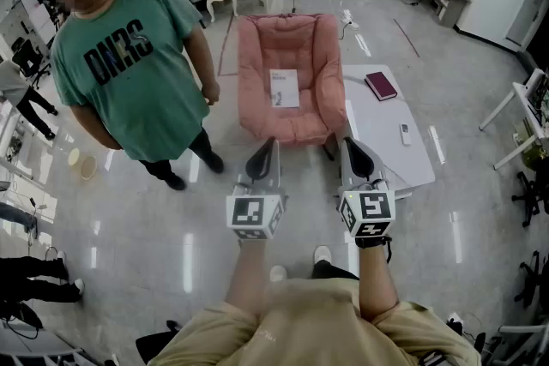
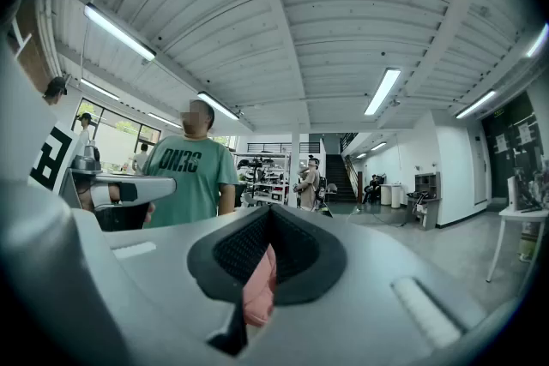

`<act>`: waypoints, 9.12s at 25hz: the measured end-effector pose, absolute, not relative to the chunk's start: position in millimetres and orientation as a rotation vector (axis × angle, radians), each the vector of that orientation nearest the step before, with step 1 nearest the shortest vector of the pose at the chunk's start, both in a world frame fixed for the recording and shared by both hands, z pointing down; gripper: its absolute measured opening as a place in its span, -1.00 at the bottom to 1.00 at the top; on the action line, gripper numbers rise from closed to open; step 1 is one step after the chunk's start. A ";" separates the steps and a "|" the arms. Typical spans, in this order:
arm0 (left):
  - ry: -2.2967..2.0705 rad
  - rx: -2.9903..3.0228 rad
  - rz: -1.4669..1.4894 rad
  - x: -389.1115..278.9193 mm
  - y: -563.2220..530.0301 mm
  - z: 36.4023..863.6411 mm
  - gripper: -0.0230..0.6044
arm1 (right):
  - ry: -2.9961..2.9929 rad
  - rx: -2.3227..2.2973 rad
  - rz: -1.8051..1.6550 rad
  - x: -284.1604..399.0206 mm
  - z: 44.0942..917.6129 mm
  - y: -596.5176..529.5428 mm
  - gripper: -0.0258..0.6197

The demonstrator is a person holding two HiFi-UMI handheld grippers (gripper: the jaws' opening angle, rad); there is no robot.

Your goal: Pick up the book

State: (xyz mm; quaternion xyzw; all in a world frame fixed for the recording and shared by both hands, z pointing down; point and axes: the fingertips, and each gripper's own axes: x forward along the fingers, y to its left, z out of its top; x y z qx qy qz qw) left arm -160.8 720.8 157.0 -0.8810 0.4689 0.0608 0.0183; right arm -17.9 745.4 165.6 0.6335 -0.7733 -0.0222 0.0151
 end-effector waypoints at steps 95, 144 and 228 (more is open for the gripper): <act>1.929 -3.202 -1.023 -44.9 -100.2 710.8 -0.92 | -2.067 1.191 1.247 78.3 748.8 -87.5 -0.82; 2.054 -3.100 -1.467 -58.3 -149.5 898.5 -0.18 | -1.917 0.991 1.239 75.1 937.8 -142.7 -0.28; 1.430 -2.866 0.085 -72.0 111.9 167.9 -0.74 | -2.616 1.679 -0.052 15.7 184.4 129.8 -0.73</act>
